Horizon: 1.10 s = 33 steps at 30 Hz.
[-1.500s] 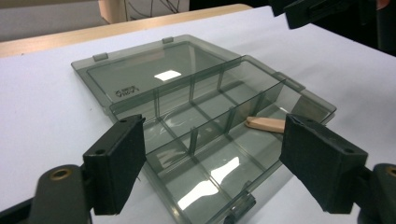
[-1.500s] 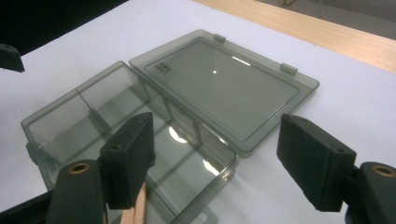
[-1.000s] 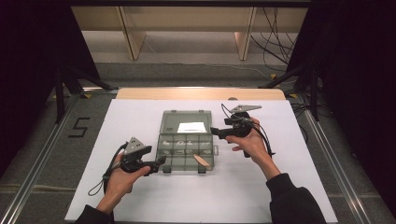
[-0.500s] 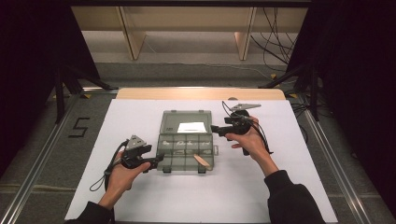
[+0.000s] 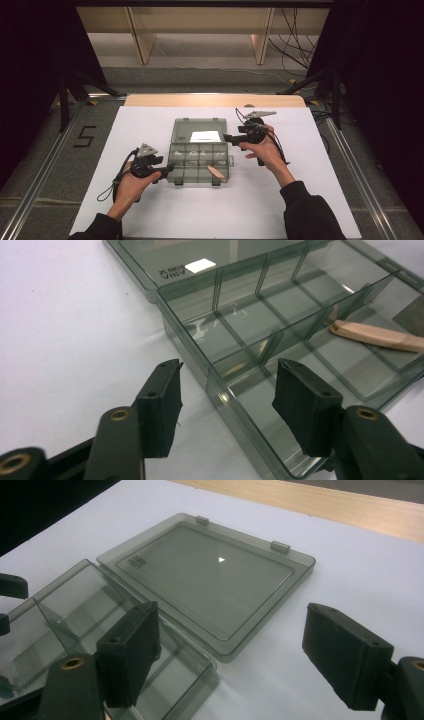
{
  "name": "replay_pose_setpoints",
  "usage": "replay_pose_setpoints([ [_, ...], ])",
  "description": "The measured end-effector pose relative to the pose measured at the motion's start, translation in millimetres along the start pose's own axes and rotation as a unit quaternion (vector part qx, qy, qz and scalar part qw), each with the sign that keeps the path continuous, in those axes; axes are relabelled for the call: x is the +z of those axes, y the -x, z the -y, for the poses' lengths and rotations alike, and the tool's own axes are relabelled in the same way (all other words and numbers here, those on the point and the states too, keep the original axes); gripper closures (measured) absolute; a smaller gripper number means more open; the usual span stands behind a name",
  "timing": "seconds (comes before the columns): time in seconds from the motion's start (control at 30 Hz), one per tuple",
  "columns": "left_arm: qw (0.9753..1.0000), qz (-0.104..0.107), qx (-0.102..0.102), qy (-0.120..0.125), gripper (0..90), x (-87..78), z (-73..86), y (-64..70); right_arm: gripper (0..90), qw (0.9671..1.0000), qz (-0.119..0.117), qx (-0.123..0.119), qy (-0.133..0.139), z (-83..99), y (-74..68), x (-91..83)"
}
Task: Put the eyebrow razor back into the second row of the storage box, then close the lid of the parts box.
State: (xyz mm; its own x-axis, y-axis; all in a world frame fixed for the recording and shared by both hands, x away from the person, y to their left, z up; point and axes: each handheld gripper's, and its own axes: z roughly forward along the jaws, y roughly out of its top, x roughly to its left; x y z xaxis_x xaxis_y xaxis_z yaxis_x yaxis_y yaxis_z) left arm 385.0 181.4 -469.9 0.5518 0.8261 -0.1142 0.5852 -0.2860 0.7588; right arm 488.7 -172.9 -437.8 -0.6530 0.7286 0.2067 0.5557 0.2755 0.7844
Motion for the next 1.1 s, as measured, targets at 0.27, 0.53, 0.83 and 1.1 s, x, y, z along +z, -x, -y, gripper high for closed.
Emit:
replay_pose_setpoints([
  [0.27,0.9992,0.002,0.015,-0.037,53.4,1.8,1.0,-2.5,24.1,0.9999,-0.002,0.010,0.004,-0.3,3.2,1.3],
  [0.53,0.9990,0.008,0.005,-0.044,59.9,6.2,1.8,-2.1,24.7,0.9998,-0.005,0.017,-0.005,-0.5,5.9,4.1],
  [0.83,0.9988,0.012,-0.002,-0.047,64.1,8.0,1.2,-1.3,25.4,0.9993,-0.001,0.028,-0.024,-10.3,7.1,15.8],
  [1.1,0.9989,0.011,-0.008,-0.045,64.5,8.8,1.1,-0.6,26.0,0.9978,0.006,0.046,-0.048,-15.5,12.0,29.5],
])
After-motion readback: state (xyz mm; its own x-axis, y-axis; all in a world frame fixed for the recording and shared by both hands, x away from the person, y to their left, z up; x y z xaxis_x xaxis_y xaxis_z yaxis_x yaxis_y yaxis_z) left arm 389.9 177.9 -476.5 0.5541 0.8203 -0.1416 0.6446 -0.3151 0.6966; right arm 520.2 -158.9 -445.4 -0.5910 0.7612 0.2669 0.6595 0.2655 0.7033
